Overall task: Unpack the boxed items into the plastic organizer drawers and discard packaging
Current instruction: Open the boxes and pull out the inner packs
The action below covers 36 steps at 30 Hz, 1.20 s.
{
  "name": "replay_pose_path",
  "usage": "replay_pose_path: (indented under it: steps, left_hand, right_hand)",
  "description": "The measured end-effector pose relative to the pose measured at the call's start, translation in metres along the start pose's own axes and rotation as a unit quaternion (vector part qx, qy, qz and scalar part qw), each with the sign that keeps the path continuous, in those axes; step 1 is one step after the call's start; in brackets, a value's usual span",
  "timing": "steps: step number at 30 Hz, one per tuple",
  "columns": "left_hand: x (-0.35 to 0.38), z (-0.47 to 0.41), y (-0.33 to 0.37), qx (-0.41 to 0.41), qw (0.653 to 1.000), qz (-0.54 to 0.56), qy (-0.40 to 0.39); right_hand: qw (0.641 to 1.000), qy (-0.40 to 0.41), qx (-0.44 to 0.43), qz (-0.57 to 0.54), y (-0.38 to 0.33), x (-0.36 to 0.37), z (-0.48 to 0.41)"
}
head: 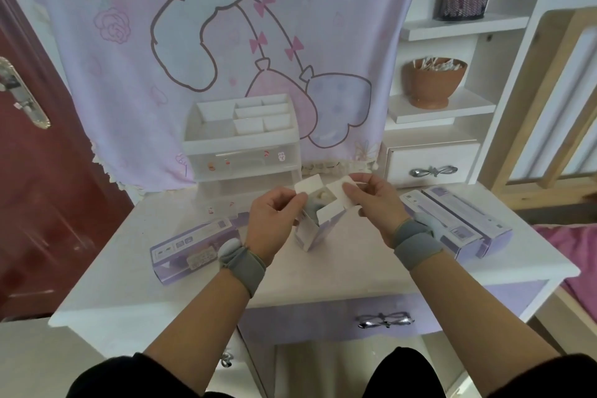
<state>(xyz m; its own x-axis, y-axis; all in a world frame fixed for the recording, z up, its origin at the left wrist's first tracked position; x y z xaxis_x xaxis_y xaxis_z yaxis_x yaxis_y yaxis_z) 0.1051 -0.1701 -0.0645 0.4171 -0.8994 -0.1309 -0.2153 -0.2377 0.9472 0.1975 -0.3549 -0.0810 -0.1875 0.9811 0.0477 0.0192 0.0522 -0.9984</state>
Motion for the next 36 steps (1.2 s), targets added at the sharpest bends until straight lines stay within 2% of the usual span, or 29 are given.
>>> replay_pose_path:
  steps: [3, 5, 7, 10, 13, 15, 18, 22, 26, 30, 33, 36]
  left_hand:
    - [0.008, 0.001, -0.004, -0.121, 0.983, 0.135, -0.011]
    - [0.013, 0.001, -0.006, -0.17, 0.966, 0.192, -0.015]
    - [0.016, 0.002, -0.006, -0.194, 0.956, 0.222, -0.013]
    - [0.021, 0.004, -0.003, -0.203, 0.95, 0.237, -0.007]
    - [0.021, 0.005, -0.002, -0.206, 0.95, 0.234, 0.003]
    - [0.019, 0.005, -0.003, -0.213, 0.95, 0.227, 0.008]
    - [0.013, 0.004, -0.002, -0.204, 0.965, 0.166, 0.004]
    - [0.006, 0.006, -0.004, -0.157, 0.979, 0.111, -0.065]
    - [-0.001, 0.01, -0.017, -0.097, 0.981, -0.061, -0.154]
    - [-0.004, 0.009, -0.027, -0.005, 0.957, -0.228, -0.178]
    - [-0.007, 0.006, -0.029, 0.037, 0.943, -0.279, -0.176]
    - [-0.008, 0.008, -0.031, 0.037, 0.936, -0.309, -0.167]
  right_hand:
    - [0.983, 0.094, -0.062, 0.144, -0.004, -0.009, 0.005]
    - [0.971, 0.116, -0.085, 0.193, -0.009, -0.013, 0.012]
    - [0.977, 0.085, -0.076, 0.18, -0.013, -0.01, 0.016]
    - [0.992, -0.003, -0.024, 0.122, -0.02, 0.0, 0.028]
    - [0.99, -0.033, -0.013, 0.138, -0.023, 0.004, 0.034]
    - [0.995, -0.05, 0.002, 0.092, -0.022, 0.003, 0.033]
    - [0.997, -0.071, 0.015, 0.029, -0.021, -0.001, 0.033]
    - [0.994, -0.107, 0.022, -0.005, -0.015, -0.008, 0.034]
    - [0.993, -0.115, 0.017, -0.026, -0.01, -0.01, 0.036]
    - [0.992, -0.121, -0.028, 0.021, -0.015, -0.003, 0.042]
    - [0.985, -0.113, -0.087, 0.099, -0.024, 0.002, 0.047]
    - [0.962, -0.097, -0.155, 0.202, -0.032, 0.008, 0.052]
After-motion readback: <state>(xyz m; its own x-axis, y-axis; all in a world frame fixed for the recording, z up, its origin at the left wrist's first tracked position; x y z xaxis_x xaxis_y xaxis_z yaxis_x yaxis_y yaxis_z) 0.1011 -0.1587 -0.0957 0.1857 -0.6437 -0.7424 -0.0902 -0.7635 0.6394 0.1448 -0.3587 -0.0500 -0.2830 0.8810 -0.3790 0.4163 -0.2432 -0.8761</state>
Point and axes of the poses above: each hand's wrist, its own z-axis away from the middle knuckle, its own x-axis out of the palm, y = z × x, the point moved 4 cm from there along -z, towards the middle knuckle, and after that the axes turned 1 degree about x, right-handed, at the moved point
